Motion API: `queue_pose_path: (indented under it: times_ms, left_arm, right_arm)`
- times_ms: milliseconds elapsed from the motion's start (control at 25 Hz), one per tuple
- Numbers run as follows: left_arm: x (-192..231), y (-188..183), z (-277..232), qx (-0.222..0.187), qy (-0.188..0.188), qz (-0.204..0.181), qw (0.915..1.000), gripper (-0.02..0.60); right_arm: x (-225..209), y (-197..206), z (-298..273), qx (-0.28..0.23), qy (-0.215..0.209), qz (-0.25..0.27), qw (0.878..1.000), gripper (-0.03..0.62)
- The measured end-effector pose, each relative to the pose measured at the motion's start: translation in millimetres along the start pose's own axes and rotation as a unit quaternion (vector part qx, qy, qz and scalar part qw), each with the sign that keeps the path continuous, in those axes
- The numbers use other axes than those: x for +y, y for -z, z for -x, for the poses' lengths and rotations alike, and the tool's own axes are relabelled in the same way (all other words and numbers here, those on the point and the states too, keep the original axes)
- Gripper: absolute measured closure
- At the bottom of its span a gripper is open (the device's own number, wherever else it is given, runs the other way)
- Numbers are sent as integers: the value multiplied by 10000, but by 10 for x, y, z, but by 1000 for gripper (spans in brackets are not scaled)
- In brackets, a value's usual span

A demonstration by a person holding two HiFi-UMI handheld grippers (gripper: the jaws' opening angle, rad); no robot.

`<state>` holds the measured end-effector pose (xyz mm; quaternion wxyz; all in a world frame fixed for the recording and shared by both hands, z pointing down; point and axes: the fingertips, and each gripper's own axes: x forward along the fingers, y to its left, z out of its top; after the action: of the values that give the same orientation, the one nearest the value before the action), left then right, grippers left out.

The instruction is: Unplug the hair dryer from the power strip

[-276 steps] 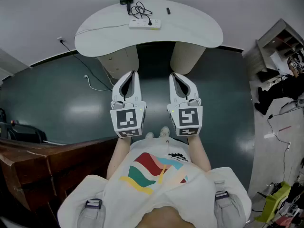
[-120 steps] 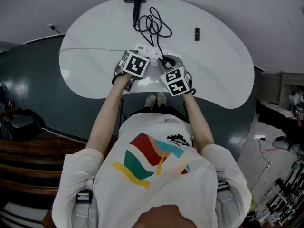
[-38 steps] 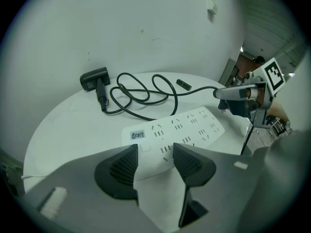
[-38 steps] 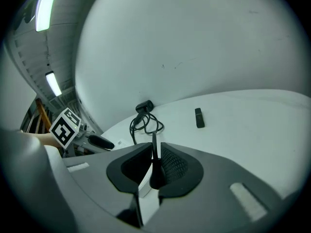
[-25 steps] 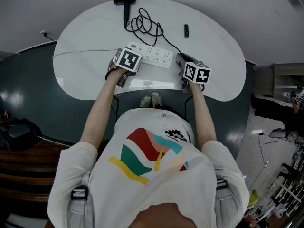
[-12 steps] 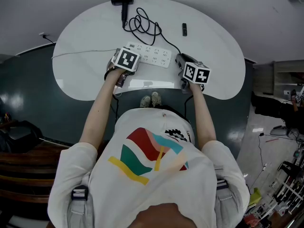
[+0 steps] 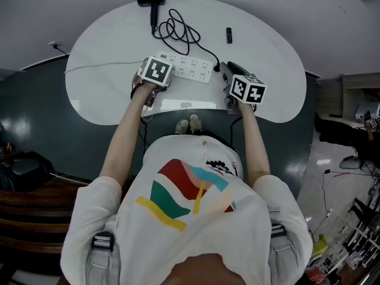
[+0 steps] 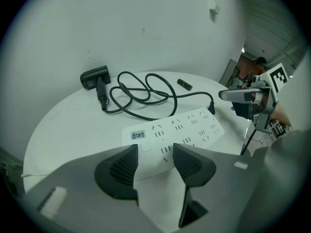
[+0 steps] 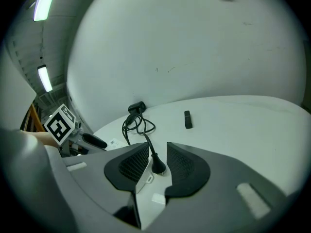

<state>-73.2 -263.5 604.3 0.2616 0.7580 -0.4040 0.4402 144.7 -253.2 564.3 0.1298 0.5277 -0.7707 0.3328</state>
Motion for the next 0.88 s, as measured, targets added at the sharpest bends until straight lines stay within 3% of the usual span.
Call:
queue_pose_path:
  times_ms: [160, 320, 440, 520, 600, 680, 800, 880]
  left_arm:
    - [27, -299, 90, -619, -153, -266, 9976, 353]
    - [-123, -316, 189, -568, 89, 71, 9983, 354]
    - [-174, -696, 523, -1219, 8, -3, 9925, 366]
    - [-251, -928, 796, -1750, 63, 75, 9845, 397]
    - [-313, -1068, 1067, -2287, 89, 270, 9731, 426]
    - [-362, -1164, 1341, -2898, 38, 397, 9563, 428]
    - [-440, -1304, 1773, -4067, -183, 295, 9129, 419]
    - [-511, -1327, 2002, -4514, -320, 178, 8916, 419]
  right_arm:
    - [92, -249, 56, -251, -127, 39, 9996, 476]
    - [206, -517, 122, -432, 23, 361, 9984, 474]
    - [315, -739, 200, -552, 489, 1100, 9912, 494]
    - [461, -898, 275, -681, 534, 1533, 9844, 514]
    - [623, -1057, 375, -881, 454, 1733, 9799, 520]
    - [781, -1232, 507, -1208, 363, 1828, 9750, 519]
    - [1037, -1446, 710, -1689, 21, 1933, 9665, 523]
    - [1199, -1534, 853, -1990, -241, 1927, 9606, 525]
